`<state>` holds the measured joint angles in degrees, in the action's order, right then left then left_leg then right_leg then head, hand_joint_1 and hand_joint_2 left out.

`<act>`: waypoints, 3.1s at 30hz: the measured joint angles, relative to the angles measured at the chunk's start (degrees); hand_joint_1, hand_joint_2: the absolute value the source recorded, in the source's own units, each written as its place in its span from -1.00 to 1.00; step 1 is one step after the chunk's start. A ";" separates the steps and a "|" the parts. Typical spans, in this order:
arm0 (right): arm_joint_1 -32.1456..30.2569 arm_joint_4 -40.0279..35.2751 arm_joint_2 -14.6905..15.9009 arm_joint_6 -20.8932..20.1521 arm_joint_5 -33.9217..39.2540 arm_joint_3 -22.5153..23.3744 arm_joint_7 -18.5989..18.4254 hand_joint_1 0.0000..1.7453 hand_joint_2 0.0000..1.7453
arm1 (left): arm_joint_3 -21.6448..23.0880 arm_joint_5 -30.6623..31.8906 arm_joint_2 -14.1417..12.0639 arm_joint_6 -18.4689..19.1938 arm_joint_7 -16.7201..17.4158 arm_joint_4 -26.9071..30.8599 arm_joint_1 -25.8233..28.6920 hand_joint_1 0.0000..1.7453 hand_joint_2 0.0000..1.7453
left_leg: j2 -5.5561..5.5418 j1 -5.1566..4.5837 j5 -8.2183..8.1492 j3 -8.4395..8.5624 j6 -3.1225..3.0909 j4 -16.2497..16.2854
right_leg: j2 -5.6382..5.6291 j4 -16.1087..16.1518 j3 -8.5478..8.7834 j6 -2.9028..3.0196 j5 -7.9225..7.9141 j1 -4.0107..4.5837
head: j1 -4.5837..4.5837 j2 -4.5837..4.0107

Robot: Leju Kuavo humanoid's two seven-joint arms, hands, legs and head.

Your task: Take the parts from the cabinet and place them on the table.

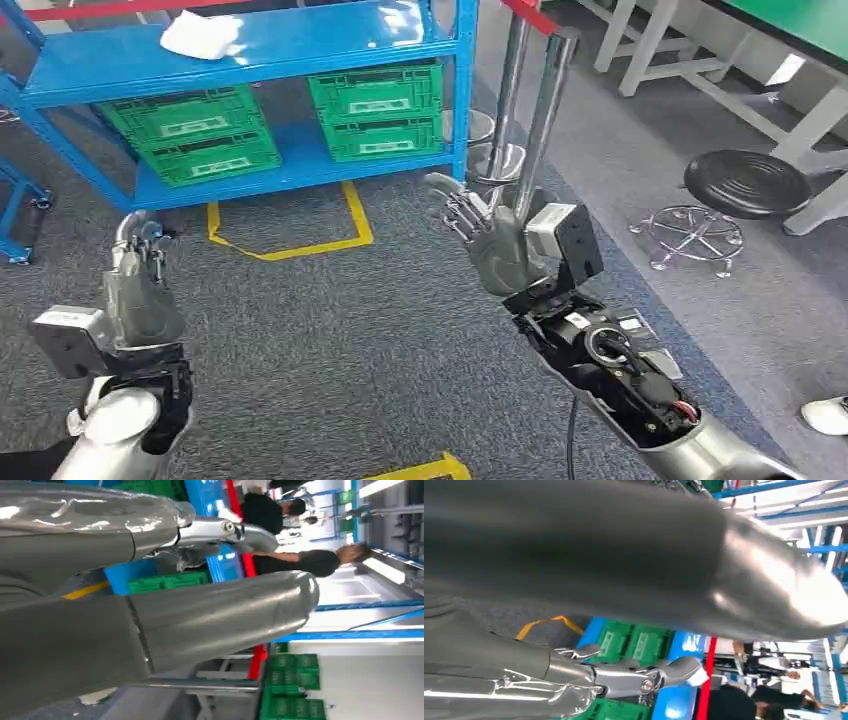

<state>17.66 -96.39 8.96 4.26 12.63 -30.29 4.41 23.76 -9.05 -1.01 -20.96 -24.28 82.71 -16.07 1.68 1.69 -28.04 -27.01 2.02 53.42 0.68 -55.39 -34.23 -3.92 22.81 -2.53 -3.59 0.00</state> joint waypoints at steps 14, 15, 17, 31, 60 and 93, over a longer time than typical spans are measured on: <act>-0.35 -0.48 -0.02 0.24 -0.26 0.04 -0.59 -1.00 -1.00 | 0.17 -0.24 -0.22 -0.63 0.00 0.00 -0.27 -1.00 -1.00 | -2.00 -2.51 10.51 -12.25 -3.79 2.50 | -2.86 0.18 6.28 4.28 6.25 1.10 | 3.02 0.00; -0.34 -0.48 -0.02 0.24 -0.26 0.04 -0.59 -1.00 -1.00 | 0.18 -0.28 -0.24 -0.63 0.02 0.00 -0.20 -1.00 -1.00 | -2.03 -2.71 9.19 -11.06 -4.46 2.29 | -3.09 0.73 6.66 3.80 6.58 1.68 | 2.54 0.00; -0.56 -0.50 -0.02 0.24 -0.26 0.02 -0.70 -1.00 -1.00 | 0.20 -0.24 -0.24 -0.63 0.02 0.02 -0.45 -1.00 -1.00 | -1.93 -3.20 8.08 -9.98 -4.67 -0.03 | -3.25 1.62 7.91 3.14 6.37 0.91 | 3.38 0.00; -0.99 -0.31 -0.02 0.24 -0.26 -0.04 -0.85 -1.00 -1.00 | 0.26 -0.26 -0.15 -0.68 0.09 -0.18 0.09 -1.00 -1.00 | -2.08 -1.93 -2.30 4.68 -2.69 -2.26 | -0.20 -0.04 -2.12 2.55 -0.58 1.54 | 1.08 -0.02; -0.63 -1.01 -0.02 0.24 -0.35 0.48 -1.05 -1.00 -1.00 | 0.55 -0.39 -0.13 -1.11 0.50 0.04 -0.18 -1.00 -1.00 | -2.18 -1.37 2.25 -3.73 -2.76 0.53 | -1.02 -2.21 0.60 2.39 1.00 1.79 | 0.16 0.00; -0.99 -2.40 0.00 -0.02 -0.59 0.57 -1.70 -1.00 -1.00 | 0.72 -0.94 -0.31 -1.66 0.83 0.20 -0.19 -1.00 -1.00 | -2.33 -1.67 3.11 -5.53 -1.91 0.79 | -1.21 0.01 1.56 2.59 2.34 1.82 | 0.22 0.00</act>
<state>16.67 -98.79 8.96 4.24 12.04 -29.73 2.71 24.48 -9.99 -1.31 -22.62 -23.45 82.90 -16.26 -0.66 0.02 -24.93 -32.54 0.12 54.21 -0.53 -55.38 -32.67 -1.33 25.15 -0.72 -3.37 0.00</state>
